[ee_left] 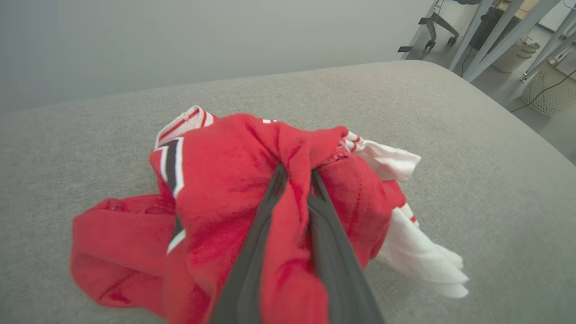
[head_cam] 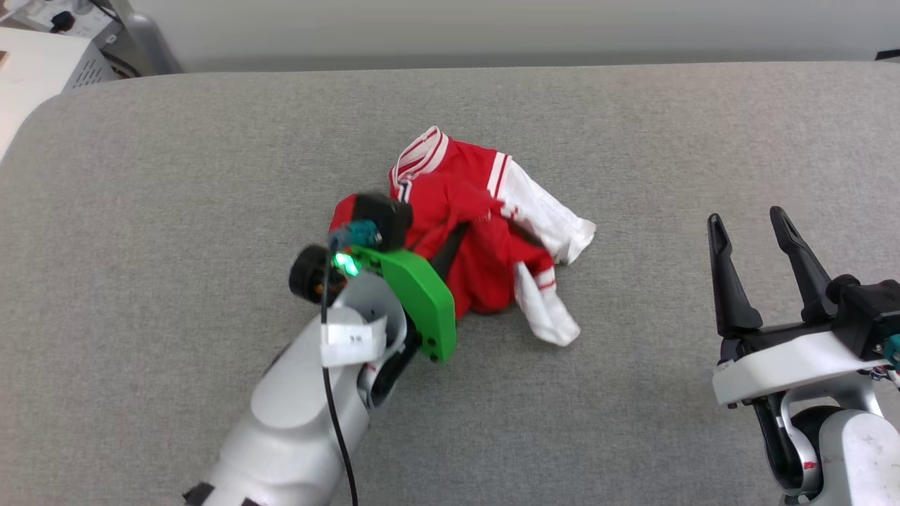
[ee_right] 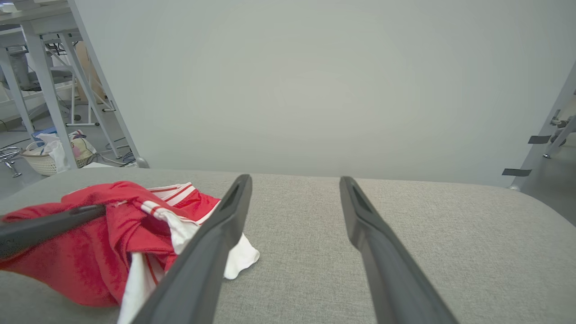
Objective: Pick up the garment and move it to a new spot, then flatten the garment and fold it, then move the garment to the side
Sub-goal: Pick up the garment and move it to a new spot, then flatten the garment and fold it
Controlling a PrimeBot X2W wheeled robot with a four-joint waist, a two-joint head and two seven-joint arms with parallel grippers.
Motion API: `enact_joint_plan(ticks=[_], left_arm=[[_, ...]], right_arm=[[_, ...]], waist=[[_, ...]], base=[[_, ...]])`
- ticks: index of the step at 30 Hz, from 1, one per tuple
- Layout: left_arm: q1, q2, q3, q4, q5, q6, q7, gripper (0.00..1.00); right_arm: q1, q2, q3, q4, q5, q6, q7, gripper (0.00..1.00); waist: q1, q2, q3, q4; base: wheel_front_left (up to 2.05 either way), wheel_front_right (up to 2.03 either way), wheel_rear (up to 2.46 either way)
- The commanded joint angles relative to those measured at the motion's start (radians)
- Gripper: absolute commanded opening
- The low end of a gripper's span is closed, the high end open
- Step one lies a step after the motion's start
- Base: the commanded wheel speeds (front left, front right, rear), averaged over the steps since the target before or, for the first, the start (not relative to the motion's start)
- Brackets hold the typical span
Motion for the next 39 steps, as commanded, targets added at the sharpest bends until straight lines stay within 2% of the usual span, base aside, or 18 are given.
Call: enact_joint_plan(ticks=[1, 8, 14, 15, 16, 17, 28, 39], left_arm=[[0.046, -0.001, -0.012, -0.007, -0.012, -0.004, 0.003, 0.0], [0.243, 0.003, -0.079, -0.023, -0.028, 0.004, 0.049, 0.0], [0.303, -0.002, -0.101, -0.058, -0.026, 0.026, 0.043, 0.0], [0.302, -0.002, -0.103, -0.065, -0.02, 0.031, 0.037, 0.27], [0.3, -0.001, -0.105, -0.074, -0.011, 0.04, 0.026, 0.85], [0.297, 0.002, -0.105, -0.085, 0.0, 0.049, 0.013, 1.0], [0.333, 0.052, -0.045, -0.267, 0.071, 0.152, -0.202, 1.0], [0.432, 0.134, 0.137, -0.436, 0.096, 0.277, -0.249, 1.0]], right_arm=[[0.008, 0.001, -0.006, -0.001, 0.009, -0.008, -0.011, 1.0], [0.02, 0.002, -0.021, 0.004, 0.031, -0.008, -0.021, 1.0], [0.011, 0.002, -0.026, 0.005, 0.027, -0.008, -0.016, 1.0], [0.011, 0.002, -0.028, 0.005, 0.025, -0.008, -0.015, 1.0], [0.011, 0.002, -0.027, 0.007, 0.023, -0.008, -0.012, 1.0], [0.011, 0.002, -0.026, 0.01, 0.021, -0.008, -0.01, 1.0], [0.052, 0.002, -0.034, 0.026, 0.026, -0.008, 0.025, 1.0], [0.089, 0.002, -0.07, 0.043, 0.02, -0.008, 0.094, 1.0]], waist=[[0.0, -0.0001, 0.012, -0.027], [0.0, -0.0001, 0.025, -0.017], [0.0, -0.0001, 0.024, 0.013], [0.0, -0.0001, 0.02, 0.019], [0.0, -0.0001, 0.013, 0.023], [0.0, -0.0001, 0.008, 0.027], [0.0, -0.0001, -0.083, 0.057], [0.0, -0.0001, -0.111, 0.082]], base=[[0.0, 0.0, 0.0], [0.0, 0.0, 0.0], [0.0, 0.0, 0.0], [0.0, 0.0, 0.0], [0.0, 0.0, 0.0], [0.0, 0.0, 0.0], [0.0, 0.0, 0.0], [0.0, 0.0, 0.0]])
